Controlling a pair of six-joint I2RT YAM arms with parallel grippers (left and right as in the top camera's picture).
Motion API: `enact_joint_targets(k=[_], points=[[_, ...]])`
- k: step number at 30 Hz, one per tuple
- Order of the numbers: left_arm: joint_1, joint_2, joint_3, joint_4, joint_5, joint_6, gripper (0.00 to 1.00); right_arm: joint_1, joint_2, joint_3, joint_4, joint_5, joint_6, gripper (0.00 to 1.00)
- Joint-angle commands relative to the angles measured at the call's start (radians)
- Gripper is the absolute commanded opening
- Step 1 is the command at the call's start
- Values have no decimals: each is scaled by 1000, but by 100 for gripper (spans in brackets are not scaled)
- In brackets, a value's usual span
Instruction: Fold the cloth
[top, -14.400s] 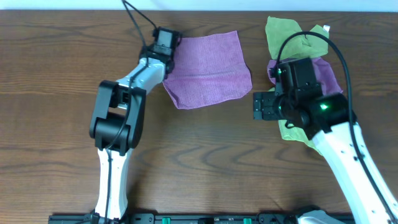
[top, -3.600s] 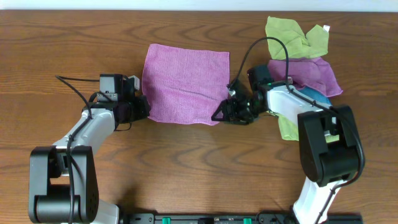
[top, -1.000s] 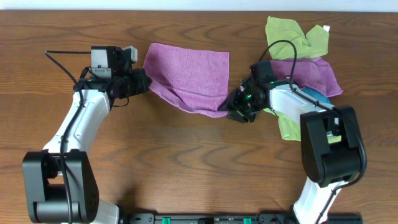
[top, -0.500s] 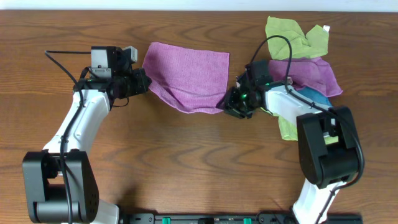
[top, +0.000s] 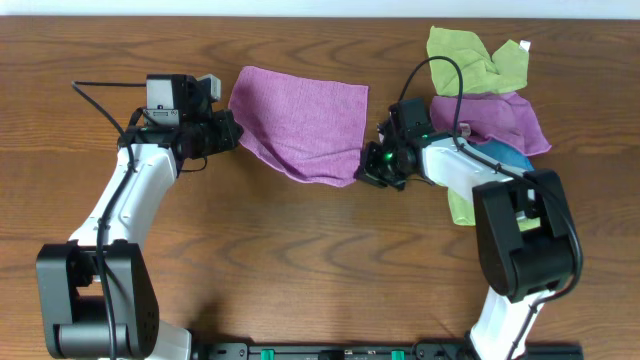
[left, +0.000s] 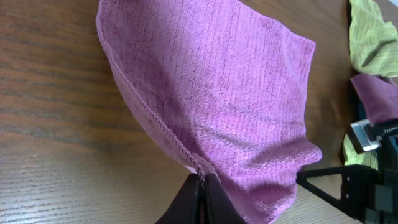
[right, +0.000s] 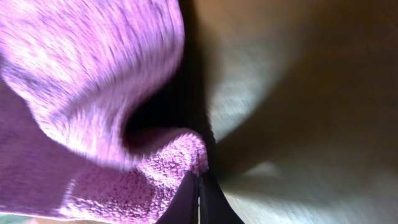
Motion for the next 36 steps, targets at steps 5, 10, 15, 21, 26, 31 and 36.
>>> enact_joint_targets(k=[5,10,15,21,26,31,36], points=[[-2,5,17,-26,-28,2,6,8,-195,-35,-119,209,-34,1],[-3,5,17,-30,48,-1,6,7,-299,-35,-134,216,-34,2],[-11,5,17,-34,50,-1,6,6,-331,-35,-110,224,-34,2],[-14,5,17,48,-35,-9,6,7,-320,-35,-8,239,-34,2],[-31,13,17,125,-165,-9,6,6,-272,-35,99,238,-35,1],[-35,76,17,269,-168,-8,6,-2,-207,-33,211,238,-43,1],[-35,166,17,420,-168,-8,5,-16,-159,-23,337,238,-41,1]])
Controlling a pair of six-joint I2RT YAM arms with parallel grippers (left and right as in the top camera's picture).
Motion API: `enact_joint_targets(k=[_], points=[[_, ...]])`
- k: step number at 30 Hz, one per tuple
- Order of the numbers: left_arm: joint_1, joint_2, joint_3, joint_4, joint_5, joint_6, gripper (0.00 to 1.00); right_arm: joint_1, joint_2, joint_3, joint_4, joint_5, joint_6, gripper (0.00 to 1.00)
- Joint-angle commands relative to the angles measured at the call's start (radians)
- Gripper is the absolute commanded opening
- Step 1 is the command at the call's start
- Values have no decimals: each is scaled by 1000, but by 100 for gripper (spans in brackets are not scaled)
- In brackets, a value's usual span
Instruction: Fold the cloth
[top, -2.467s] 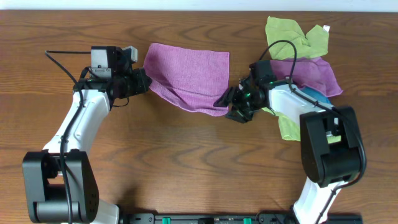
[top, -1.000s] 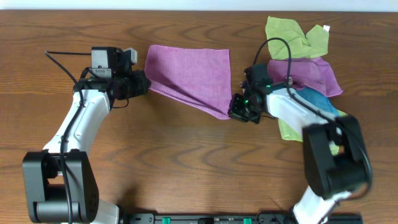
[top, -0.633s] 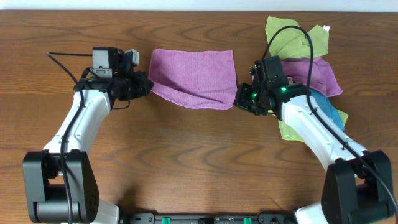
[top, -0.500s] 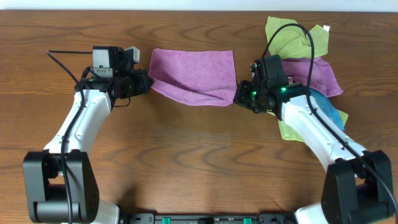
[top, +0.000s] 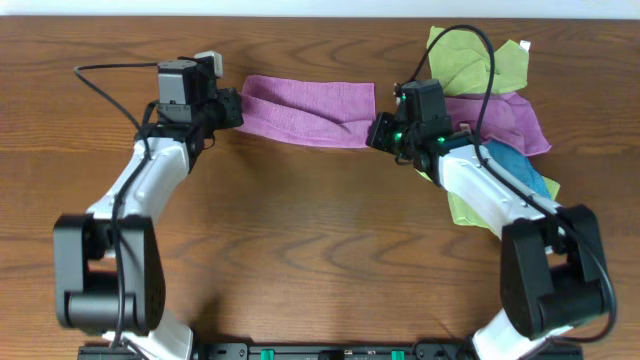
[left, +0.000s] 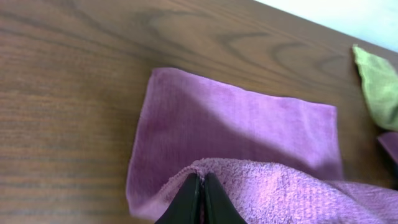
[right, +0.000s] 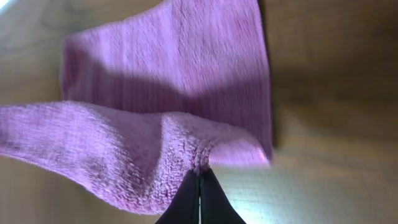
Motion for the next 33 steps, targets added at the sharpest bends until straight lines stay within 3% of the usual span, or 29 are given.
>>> enact_joint_targets(k=[1,10,17,24,33], points=[[0,64,15,72,-22,3,6,-16,29,23,54,8,-11,1],[0,161,15,307,-22,2,6,-32,186,225,56,8,-12,1],[0,257,20,505,-22,-72,6,-36,258,291,53,35,1,1],[0,298,52,512,54,-96,6,-41,262,291,24,52,8,2],[2,293,52,390,69,-192,6,-40,262,291,-107,-11,7,1]])
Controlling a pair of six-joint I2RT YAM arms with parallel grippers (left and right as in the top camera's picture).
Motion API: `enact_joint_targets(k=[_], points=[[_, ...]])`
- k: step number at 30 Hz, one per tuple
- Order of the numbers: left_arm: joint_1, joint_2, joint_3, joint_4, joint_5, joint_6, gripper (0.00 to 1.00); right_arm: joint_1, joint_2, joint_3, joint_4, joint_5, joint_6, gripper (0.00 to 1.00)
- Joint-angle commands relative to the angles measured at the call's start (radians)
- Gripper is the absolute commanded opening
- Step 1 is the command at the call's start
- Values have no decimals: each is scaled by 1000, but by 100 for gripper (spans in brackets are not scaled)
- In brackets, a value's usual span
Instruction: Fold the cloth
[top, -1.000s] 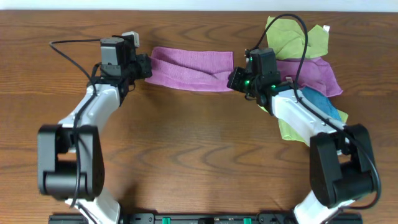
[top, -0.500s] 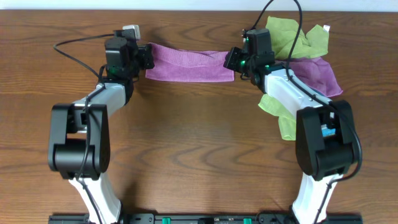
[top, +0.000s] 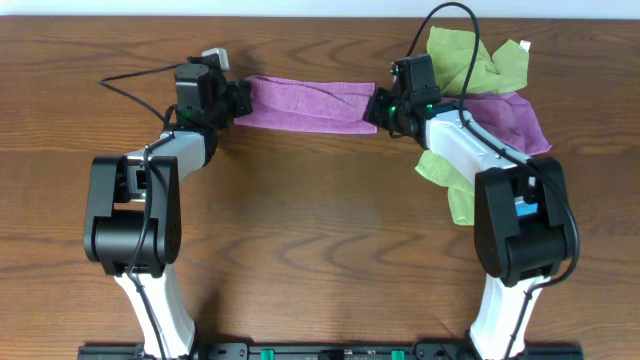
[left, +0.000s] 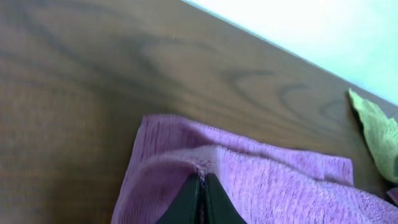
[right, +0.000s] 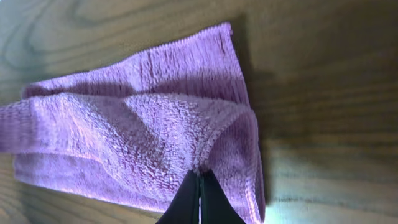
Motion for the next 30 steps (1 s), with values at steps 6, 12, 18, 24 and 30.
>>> enact_joint_targets(k=[6,12,18,24,30], points=[[8,-17,18,-72,16,-35,6,-6,2,14,0,-4,4,1],[29,-32,18,-72,13,-34,6,-7,2,14,33,9,4,2],[29,-33,18,-63,50,-34,39,-12,4,14,51,23,3,84],[81,-77,21,32,203,-47,39,-49,0,41,47,-70,2,92],[103,-220,22,42,225,36,28,-60,-17,180,-43,-179,-58,38]])
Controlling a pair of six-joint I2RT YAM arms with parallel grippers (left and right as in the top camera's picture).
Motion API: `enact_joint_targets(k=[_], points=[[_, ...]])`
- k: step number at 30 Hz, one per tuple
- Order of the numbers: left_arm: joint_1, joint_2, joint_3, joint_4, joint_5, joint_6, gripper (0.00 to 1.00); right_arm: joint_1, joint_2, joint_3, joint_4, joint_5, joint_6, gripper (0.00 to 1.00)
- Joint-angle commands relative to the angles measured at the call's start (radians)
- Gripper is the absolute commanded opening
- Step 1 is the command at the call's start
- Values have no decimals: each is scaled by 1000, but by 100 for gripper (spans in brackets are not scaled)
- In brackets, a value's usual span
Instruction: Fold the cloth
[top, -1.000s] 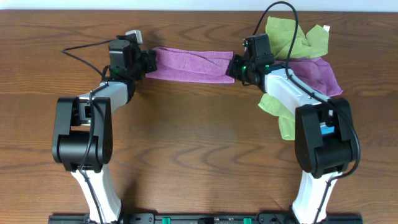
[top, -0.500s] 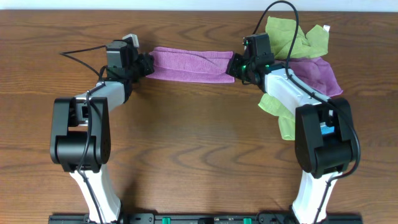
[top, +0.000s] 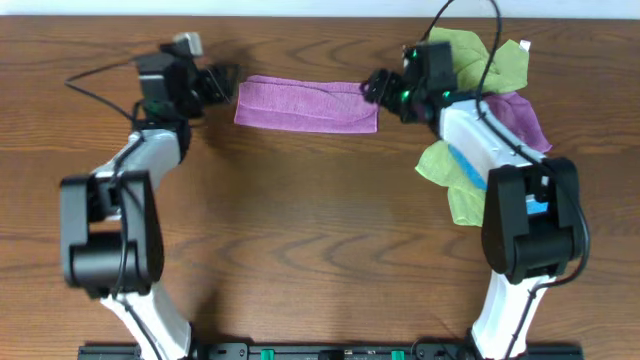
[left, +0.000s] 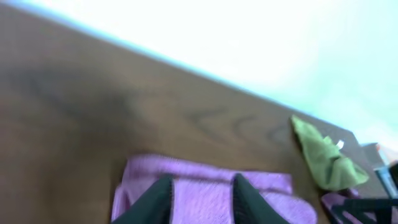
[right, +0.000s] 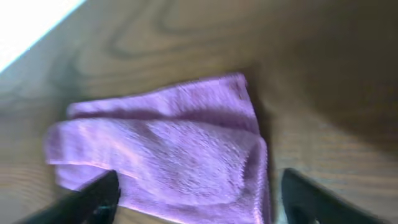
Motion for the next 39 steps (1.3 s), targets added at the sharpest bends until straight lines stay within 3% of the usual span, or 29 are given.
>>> enact_joint_targets(k=[1,2,3,4,5,11,17,30,39], points=[[-2,-109,21,2,46,91,28,6,-21,116,-63,-66,-60,12],[-3,-128,21,-6,45,109,28,17,-21,155,-109,-54,-84,2],[-3,-142,21,-16,45,109,27,31,-21,196,-169,-21,-113,1],[-3,-149,21,-27,45,109,6,46,-21,228,-222,31,-137,1],[-2,-153,21,-46,44,109,6,61,-21,250,-268,93,-156,1],[-10,-107,21,-208,-110,135,6,151,-17,258,-392,411,-190,1],[-58,-6,21,-184,-158,195,6,180,54,254,-383,451,-201,1],[-197,35,21,-178,-405,575,6,180,163,254,-319,450,-197,1],[-208,130,21,-104,-427,606,5,181,227,254,-285,446,-197,1]])
